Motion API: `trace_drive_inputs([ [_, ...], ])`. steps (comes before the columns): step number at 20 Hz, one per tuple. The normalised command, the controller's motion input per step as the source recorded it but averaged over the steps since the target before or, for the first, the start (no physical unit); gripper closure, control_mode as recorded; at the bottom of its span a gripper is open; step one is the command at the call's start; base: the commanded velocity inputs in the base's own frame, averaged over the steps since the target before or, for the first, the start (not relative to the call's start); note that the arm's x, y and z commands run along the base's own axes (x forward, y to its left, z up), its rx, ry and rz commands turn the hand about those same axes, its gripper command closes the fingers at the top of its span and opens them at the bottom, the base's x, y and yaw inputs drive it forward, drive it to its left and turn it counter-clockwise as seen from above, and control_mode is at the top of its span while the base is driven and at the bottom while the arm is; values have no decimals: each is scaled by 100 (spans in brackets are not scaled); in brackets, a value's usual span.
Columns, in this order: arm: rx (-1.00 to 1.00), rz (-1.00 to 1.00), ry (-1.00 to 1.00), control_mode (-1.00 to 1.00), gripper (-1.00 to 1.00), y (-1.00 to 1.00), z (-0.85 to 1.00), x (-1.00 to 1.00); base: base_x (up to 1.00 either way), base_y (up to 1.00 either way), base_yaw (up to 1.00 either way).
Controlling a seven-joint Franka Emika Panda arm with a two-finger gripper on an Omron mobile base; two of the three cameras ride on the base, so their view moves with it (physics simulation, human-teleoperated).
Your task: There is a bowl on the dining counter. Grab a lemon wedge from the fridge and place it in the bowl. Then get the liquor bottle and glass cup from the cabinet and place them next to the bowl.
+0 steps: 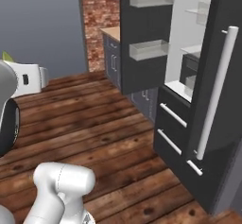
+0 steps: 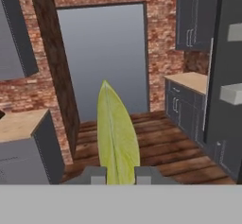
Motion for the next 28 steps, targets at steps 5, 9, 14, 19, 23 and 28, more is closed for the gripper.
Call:
trace_drive_inputs([
  [5, 0, 0, 0, 100, 100, 0, 0, 0, -98, -25, 23],
  [9, 0, 0, 0, 100, 100, 0, 0, 0, -28, -100, 31],
  [14, 0, 0, 0, 100, 100, 0, 0, 0, -69, -75, 34],
  [19, 0, 0, 0, 100, 100, 0, 0, 0, -100, -24, 33],
  [23, 0, 0, 0, 100, 100, 0, 0, 0, -100, -1, 30],
  [28, 0, 0, 0, 100, 100, 0, 0, 0, -100, 0, 31],
])
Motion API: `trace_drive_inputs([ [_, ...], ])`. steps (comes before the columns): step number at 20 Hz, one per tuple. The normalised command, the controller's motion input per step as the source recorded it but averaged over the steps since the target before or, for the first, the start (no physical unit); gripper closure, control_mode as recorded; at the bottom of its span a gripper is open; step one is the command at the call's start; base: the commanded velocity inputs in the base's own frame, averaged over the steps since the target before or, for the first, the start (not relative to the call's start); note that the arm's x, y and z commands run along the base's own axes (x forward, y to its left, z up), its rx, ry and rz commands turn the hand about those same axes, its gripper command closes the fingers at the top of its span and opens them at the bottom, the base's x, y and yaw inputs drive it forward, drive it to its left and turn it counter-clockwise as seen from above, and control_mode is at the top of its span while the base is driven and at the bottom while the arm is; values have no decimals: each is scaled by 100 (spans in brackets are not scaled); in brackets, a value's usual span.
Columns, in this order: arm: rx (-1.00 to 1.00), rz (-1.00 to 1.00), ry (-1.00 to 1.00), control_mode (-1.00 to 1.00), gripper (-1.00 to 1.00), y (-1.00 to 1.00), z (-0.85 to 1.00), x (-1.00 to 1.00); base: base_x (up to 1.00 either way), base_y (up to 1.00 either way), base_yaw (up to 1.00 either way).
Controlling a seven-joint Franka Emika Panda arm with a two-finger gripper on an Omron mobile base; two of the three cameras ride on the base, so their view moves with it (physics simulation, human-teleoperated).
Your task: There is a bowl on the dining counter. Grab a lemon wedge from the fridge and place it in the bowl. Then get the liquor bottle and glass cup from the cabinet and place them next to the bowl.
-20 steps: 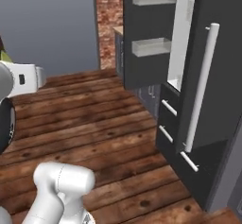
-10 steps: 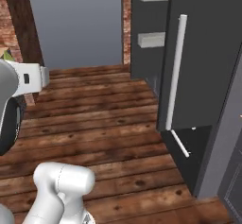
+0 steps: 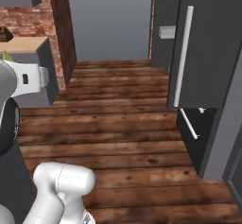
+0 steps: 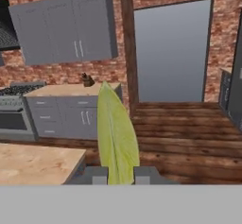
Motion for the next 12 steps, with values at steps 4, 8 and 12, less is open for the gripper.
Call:
trace_drive_inputs([
  [4, 0, 0, 0, 100, 100, 0, 0, 0, -100, 3, 31],
  [8, 0, 0, 0, 100, 100, 0, 0, 0, -100, 12, 28],
  [12, 0, 0, 0, 100, 100, 0, 0, 0, -100, 23, 23],
])
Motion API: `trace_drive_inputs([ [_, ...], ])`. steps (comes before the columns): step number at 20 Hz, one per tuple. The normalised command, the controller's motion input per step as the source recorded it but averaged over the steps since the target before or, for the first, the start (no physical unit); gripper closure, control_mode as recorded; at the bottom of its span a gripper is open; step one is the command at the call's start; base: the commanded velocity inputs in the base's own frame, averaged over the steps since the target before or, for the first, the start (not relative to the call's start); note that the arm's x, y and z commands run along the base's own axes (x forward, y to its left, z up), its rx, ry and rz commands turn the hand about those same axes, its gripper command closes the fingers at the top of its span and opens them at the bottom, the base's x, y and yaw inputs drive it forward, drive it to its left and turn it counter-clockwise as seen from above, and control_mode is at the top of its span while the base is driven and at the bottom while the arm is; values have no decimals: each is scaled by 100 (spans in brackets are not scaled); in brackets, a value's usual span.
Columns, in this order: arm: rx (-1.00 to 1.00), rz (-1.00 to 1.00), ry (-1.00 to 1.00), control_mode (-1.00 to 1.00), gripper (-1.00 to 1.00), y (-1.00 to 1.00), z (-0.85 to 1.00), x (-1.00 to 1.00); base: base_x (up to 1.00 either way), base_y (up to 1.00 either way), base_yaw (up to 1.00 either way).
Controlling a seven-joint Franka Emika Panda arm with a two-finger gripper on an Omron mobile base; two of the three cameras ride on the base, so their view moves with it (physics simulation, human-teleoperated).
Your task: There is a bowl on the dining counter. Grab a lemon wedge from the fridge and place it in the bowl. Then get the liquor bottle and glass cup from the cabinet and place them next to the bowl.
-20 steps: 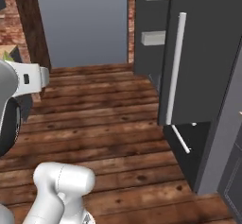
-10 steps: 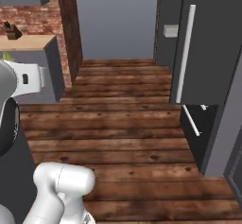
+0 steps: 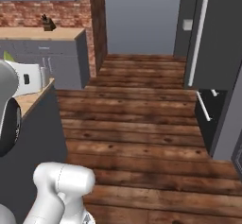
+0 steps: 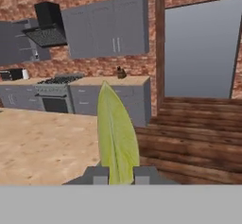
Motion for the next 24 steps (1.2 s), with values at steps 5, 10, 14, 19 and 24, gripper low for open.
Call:
trace_drive_inputs([
  [5, 0, 0, 0, 100, 100, 0, 0, 0, -90, 34, 21],
  [10, 0, 0, 0, 100, 100, 0, 0, 0, -75, 50, 19],
  [14, 0, 0, 0, 100, 100, 0, 0, 0, -62, 57, 17],
  [19, 0, 0, 0, 100, 100, 0, 0, 0, -35, 69, 15],
  [24, 0, 0, 0, 100, 100, 0, 0, 0, -12, 81, 11],
])
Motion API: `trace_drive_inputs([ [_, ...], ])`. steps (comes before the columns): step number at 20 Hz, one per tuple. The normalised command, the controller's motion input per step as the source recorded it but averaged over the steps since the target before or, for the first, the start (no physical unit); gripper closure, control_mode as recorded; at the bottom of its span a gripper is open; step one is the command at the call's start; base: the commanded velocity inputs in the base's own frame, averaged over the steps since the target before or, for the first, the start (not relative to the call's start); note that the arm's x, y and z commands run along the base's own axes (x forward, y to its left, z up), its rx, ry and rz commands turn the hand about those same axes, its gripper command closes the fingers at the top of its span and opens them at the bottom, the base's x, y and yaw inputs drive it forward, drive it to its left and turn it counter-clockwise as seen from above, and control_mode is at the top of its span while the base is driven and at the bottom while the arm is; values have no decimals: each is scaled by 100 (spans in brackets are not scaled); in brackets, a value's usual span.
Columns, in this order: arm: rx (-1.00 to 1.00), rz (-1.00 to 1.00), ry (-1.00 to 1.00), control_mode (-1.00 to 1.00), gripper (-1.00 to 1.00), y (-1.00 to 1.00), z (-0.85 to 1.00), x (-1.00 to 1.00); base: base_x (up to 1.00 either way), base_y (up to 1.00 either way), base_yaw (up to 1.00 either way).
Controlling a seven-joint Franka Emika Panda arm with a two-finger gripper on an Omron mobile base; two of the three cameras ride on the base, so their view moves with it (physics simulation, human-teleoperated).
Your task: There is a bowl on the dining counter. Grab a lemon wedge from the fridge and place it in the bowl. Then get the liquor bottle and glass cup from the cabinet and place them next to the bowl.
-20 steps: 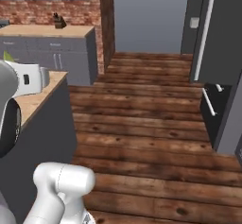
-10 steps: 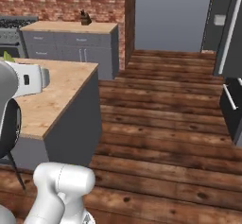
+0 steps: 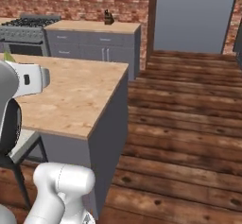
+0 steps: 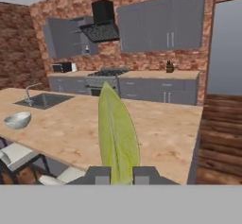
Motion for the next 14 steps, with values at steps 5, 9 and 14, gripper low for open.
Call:
trace_drive_inputs([
  [5, 0, 0, 0, 100, 100, 0, 0, 0, -7, 82, 9],
  [9, 0, 0, 0, 100, 100, 0, 0, 0, -1, 89, 5],
  [14, 0, 0, 0, 100, 100, 0, 0, 0, 0, 99, 0],
])
